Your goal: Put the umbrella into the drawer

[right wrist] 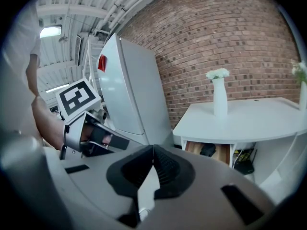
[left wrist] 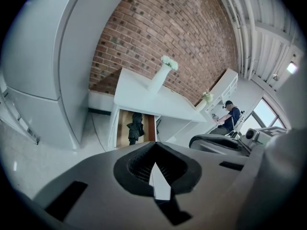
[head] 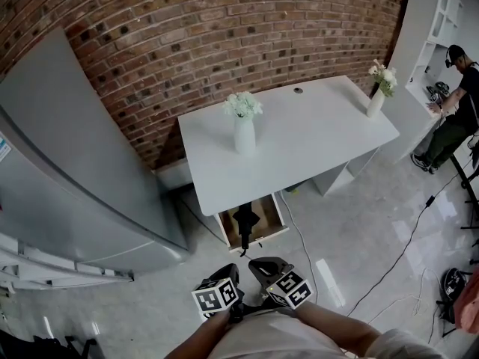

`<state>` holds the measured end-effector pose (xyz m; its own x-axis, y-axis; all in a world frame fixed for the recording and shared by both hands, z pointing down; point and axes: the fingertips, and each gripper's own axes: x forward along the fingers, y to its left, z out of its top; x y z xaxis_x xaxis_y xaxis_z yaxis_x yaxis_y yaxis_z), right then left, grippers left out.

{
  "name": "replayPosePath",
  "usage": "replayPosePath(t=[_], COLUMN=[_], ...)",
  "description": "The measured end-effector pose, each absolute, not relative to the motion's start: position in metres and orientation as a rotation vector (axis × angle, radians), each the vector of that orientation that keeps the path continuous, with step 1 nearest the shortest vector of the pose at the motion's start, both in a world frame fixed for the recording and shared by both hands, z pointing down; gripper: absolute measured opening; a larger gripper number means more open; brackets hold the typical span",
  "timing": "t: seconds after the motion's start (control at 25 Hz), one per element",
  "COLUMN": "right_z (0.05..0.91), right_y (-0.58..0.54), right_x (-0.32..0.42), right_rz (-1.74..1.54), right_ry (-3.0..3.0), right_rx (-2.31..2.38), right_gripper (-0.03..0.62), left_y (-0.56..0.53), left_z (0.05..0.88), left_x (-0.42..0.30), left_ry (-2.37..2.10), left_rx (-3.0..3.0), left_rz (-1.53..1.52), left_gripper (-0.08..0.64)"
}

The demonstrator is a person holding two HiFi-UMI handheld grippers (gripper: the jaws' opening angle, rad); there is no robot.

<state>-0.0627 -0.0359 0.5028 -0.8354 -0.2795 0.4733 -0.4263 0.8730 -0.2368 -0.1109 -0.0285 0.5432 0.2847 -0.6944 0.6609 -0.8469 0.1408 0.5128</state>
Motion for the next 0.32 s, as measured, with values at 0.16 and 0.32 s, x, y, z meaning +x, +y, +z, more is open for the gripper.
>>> replayPosePath(t=[0.16, 0.32], right_z=[0.5026, 0.5021], right_y=[-0.0358, -0.0359], right_x=[-0.0625, -0.0615], right_rz=[0.466, 0.466], right_ry=[-2.611, -2.611], right_rx=[0.515, 0.513], right_gripper=[0.017, 0.017], left_y=[-0.0285, -0.0293], left_z=[0.5429, 0.5424], left_x=[-0.1109, -0.1119], left_ry=[-1.454, -1.461], left_rx=[1.594, 1.590], left_rz=[0.197, 0.197], left_gripper=[0.006, 0.006])
